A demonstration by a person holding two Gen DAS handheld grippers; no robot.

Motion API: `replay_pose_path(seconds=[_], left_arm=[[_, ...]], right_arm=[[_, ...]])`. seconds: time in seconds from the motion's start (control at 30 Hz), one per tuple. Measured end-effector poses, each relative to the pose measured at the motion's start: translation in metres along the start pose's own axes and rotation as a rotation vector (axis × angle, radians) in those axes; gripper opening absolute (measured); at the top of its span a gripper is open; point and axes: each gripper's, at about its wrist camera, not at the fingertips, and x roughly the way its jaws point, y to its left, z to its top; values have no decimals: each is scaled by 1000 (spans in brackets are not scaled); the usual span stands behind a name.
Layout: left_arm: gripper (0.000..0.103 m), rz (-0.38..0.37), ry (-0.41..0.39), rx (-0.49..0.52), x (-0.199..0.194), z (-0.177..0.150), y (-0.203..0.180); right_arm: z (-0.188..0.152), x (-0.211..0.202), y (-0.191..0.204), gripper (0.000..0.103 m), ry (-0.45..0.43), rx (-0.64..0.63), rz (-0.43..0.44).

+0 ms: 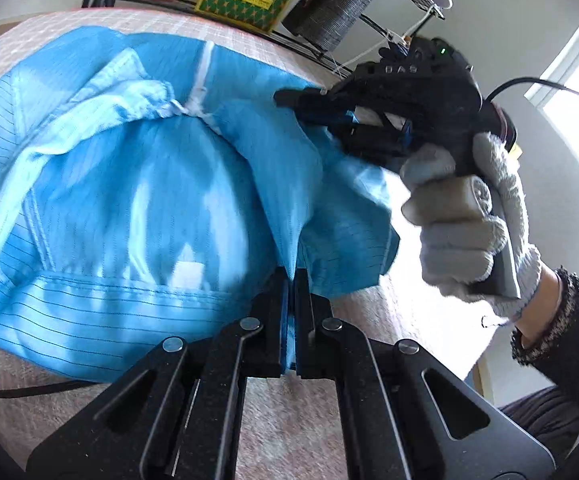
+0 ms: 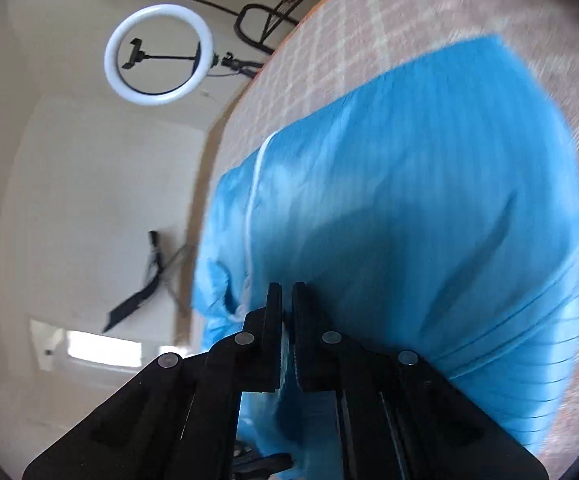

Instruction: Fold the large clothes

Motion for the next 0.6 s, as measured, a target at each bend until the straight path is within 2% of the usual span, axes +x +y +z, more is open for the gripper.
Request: replay_pose_path(seconds=[0.07,0.1,0.17,0.23,0.33,0.4,0.5,0.6], left_arm=[[2,-5,2,-6,-5,1,-2],[4,-30,8,-16,-9,1,-2],[17,-76,10,-43,-18,2,-1],[17,-87,12,-43,-27,1,0],[17,-88,0,-36,-46,-3,-1],[17,-67,-17,-24,-58,-2,-1],[17,25,-51,40,-79,3,2],[17,90,-67,42,-95,14,22]], right_arm=[[5,-12,15,7,-55,-87,-92],[6,-18,24,7,-76,-133,-125],[6,-31,48,7,-113,-220,-127],[2,-44,66,15,-135,-272,-119],[-15,-54,88,15,-139,-343,-94],[-32,-49,103,15,-105,-444,-104],[-53,-20,114,15,-47,-578,-245],[-59,3,100,15,9,-592,-320]])
